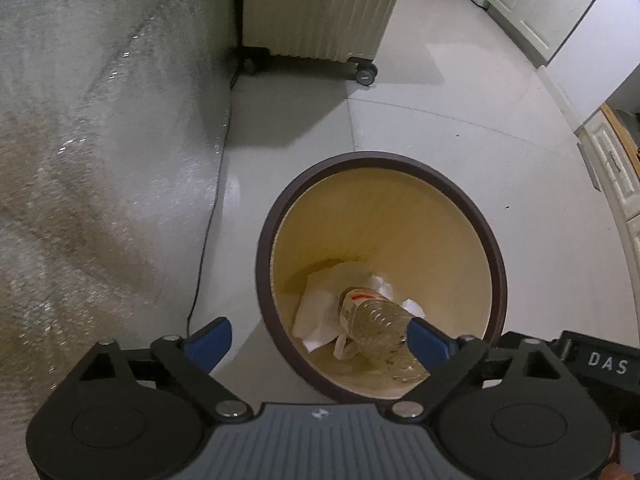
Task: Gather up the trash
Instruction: 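Open the right tool dropping the white bag while the left tool drops the bottle, then move both open tools back up toward the table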
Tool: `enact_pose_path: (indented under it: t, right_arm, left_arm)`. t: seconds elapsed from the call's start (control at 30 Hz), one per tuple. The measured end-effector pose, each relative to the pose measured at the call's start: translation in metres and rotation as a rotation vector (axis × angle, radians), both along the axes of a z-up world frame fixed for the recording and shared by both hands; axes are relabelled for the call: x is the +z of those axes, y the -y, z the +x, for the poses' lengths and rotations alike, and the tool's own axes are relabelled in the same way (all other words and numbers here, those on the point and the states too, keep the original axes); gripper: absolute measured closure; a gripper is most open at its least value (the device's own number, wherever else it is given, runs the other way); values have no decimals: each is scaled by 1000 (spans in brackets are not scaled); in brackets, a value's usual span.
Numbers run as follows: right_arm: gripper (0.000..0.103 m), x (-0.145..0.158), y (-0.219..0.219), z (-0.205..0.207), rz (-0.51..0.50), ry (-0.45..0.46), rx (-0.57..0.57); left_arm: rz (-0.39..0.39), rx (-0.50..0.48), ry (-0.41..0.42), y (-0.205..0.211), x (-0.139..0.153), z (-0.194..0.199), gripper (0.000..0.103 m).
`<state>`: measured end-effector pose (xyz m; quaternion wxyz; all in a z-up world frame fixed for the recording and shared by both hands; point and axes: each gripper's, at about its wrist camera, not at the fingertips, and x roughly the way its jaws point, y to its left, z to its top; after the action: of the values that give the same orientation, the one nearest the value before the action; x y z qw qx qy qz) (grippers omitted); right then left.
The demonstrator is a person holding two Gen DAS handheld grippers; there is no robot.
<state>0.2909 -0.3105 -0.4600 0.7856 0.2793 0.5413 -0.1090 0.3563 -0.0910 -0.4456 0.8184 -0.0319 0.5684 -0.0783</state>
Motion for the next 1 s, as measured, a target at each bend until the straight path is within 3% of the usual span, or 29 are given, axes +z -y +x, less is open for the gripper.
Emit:
enact_pose_path:
  t: [0.1, 0.27, 0.33, 0.47, 0.6, 1.0]
  right_arm:
    - [42, 5, 2, -2, -11, 9, 17]
    - [33, 17, 1, -7, -31, 24, 70]
    - [23, 22, 1, -10, -48, 27, 85]
    - [15, 29, 3, -15, -53, 25, 98]
    - [0, 39, 6, -20, -89, 45, 111]
    - [0, 92, -3, -44, -185, 78, 198]
  left_arm:
    - [21, 16, -6, -4, 6, -3, 0]
    - [72, 30, -35, -8, 15, -8, 0]
    - [96, 28, -52, -9, 18, -11, 0]
    - [113, 26, -55, -15, 28, -19, 0]
    - [128, 30, -46, -20, 41, -28, 0]
    - [116, 26, 54, -22, 115, -66, 0]
